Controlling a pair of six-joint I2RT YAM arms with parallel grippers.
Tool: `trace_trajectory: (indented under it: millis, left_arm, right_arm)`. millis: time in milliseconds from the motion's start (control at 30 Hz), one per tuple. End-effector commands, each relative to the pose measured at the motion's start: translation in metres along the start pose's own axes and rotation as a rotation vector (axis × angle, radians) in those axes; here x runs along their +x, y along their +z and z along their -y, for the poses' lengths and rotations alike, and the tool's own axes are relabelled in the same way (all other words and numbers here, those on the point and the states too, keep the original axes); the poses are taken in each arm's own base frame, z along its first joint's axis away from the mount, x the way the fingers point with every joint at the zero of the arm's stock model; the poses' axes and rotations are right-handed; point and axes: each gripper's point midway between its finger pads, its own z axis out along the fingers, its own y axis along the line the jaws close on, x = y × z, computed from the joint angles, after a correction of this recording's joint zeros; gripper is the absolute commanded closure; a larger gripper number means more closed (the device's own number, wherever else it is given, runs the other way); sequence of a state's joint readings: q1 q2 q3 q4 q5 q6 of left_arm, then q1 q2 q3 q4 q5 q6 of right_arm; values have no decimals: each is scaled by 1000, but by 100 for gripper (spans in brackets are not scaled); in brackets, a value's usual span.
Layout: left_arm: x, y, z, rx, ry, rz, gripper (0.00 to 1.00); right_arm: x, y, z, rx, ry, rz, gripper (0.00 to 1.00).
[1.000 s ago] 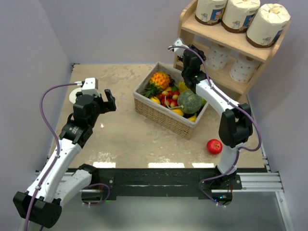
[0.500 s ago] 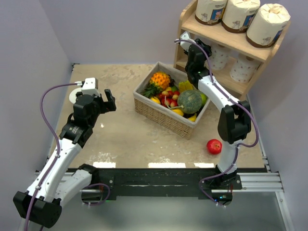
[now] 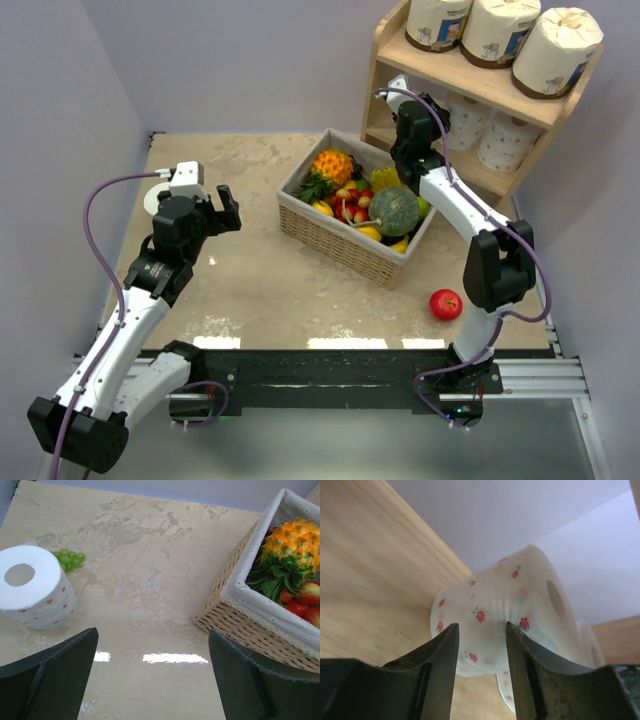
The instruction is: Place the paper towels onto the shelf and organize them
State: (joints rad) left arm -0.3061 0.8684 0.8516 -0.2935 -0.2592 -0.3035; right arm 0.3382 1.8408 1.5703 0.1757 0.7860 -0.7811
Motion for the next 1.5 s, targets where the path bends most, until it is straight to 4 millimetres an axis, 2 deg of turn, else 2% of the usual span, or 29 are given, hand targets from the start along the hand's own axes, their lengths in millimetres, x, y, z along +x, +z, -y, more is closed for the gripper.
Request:
trace_trajectory:
  millis: [0, 133, 200, 233, 300, 367, 400, 433, 500, 533, 600, 633, 700, 733, 767, 800, 867, 900, 967, 1000, 1033, 1133, 1167, 1267, 1400, 1467]
  left_arm:
    - [-4, 4, -2, -15, -13, 26, 4]
    - [-2, 6, -7, -45, -12, 20, 4]
    - [0, 8, -11, -71, -15, 15, 4]
    - [1, 9, -12, -81, -14, 10, 4]
    - [5, 12, -19, -122, -12, -1, 5]
    - [7, 13, -27, -170, -7, -8, 5]
    - [9, 16, -30, -192, -2, -18, 5]
    - [10, 16, -33, -216, 4, -23, 5]
    - [13, 19, -47, -296, 18, -35, 5]
    - [11, 19, -49, -315, 23, -40, 5]
    - [13, 22, -52, -343, 19, -69, 5]
    - [5, 21, -51, -349, 5, -77, 5]
    - [-2, 24, -45, -332, -19, -80, 5]
    - [-14, 24, -46, -337, -35, -58, 5]
    - [-15, 28, -50, -362, -30, -62, 5]
    - [-26, 30, -54, -380, -34, -47, 5]
    - [-24, 40, -76, -456, -24, -91, 6]
    - [-34, 40, -90, -491, -36, -96, 7]
    - [-30, 54, -100, -494, -19, -153, 7]
    - [-38, 56, -115, -526, -31, -153, 7]
    - [-38, 59, -123, -542, -26, -164, 7]
    - [-27, 78, -146, -560, -2, -237, 8]
    - [-14, 88, -150, -568, 9, -287, 9]
    - [-4, 105, -147, -517, 39, -337, 9]
    - [-7, 123, -143, -461, 66, -312, 9]
    - [-1, 132, -146, -466, 86, -335, 9]
  right_arm:
    - [11, -17, 44, 89, 112, -59, 54]
    - [11, -30, 48, 45, 149, -57, 54]
    - [-4, -42, 46, -32, 208, 8, 53]
    - [-3, -47, 38, -90, 189, 6, 53]
    - [-15, -60, 25, -189, 226, 55, 52]
    - [-17, -76, 25, -257, 261, 77, 52]
    - [-24, -84, 16, -332, 309, 106, 52]
    - [-27, -96, 21, -370, 329, 121, 52]
    - [-33, -111, 17, -444, 394, 148, 51]
    - [-38, -125, 17, -503, 424, 184, 50]
    - [-43, -139, 16, -559, 514, 198, 50]
    - [-45, -149, 7, -620, 533, 214, 49]
    - [-51, -161, 12, -647, 626, 219, 48]
    - [-54, -167, 12, -673, 658, 223, 48]
    - [-57, -174, 12, -705, 685, 235, 48]
    - [-57, -178, 6, -735, 692, 247, 47]
    - [-63, -193, 6, -791, 743, 293, 46]
    - [-61, -195, 3, -797, 761, 307, 46]
    - [-62, -205, 1, -840, 802, 313, 45]
    - [-63, -209, 2, -855, 814, 325, 45]
    - [-64, -212, 2, -866, 820, 329, 45]
    - [-64, -214, 0, -872, 833, 335, 44]
    - [-64, -213, -2, -871, 829, 333, 44]
    - [-61, -212, -2, -865, 826, 316, 44]
    - [-61, -214, 0, -866, 832, 323, 44]
    - [-60, -215, 1, -866, 831, 325, 44]
